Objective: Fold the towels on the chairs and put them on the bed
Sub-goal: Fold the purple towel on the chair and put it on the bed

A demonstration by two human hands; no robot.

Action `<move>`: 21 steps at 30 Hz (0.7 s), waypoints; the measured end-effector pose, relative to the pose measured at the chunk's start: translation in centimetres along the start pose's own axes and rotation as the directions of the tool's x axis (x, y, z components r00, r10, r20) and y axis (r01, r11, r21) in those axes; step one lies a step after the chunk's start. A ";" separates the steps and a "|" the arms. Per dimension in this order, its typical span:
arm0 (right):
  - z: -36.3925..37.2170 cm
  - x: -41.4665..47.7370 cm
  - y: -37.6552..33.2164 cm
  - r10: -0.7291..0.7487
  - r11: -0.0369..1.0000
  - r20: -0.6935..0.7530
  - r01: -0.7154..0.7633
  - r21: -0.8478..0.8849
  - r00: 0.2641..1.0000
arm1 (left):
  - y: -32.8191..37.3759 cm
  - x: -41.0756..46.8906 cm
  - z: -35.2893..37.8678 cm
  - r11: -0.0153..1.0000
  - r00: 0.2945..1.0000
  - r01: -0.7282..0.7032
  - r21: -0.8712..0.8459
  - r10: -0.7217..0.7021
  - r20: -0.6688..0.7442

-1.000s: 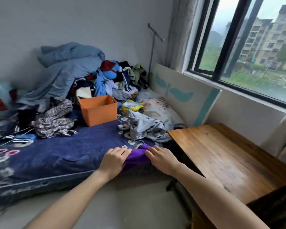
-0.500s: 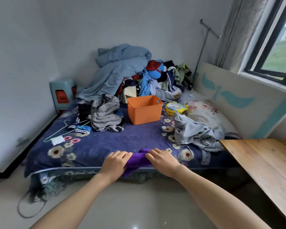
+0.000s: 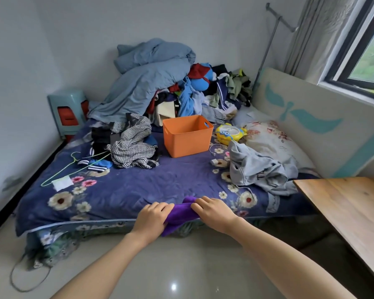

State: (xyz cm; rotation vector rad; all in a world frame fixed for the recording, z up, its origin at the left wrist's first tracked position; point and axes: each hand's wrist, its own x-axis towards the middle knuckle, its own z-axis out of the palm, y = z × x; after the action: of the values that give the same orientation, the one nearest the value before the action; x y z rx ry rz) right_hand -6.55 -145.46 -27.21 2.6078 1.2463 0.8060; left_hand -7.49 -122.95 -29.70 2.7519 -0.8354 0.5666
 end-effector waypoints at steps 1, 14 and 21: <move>0.5 -0.1 0.8 -0.006 1.000 0.001 0.006 -0.007 1.000 | 0.1 0.6 0.4 1.000 1.000 -0.010 0.002 0.010 0.002; 8.3 1.3 18.4 -0.021 0.998 0.052 0.017 0.065 0.998 | -0.4 16.8 8.0 0.996 0.998 0.058 0.066 -0.058 -0.002; 15.8 2.4 22.9 -0.064 0.982 0.107 0.044 0.183 0.992 | -3.3 21.0 12.5 0.996 0.978 0.091 0.012 -0.092 0.187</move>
State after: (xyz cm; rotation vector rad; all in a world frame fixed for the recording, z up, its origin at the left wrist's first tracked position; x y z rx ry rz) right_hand 18.55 -156.93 -31.72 2.7009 1.4115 0.5512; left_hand 14.24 -134.31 -32.52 2.8625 -0.7405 0.2956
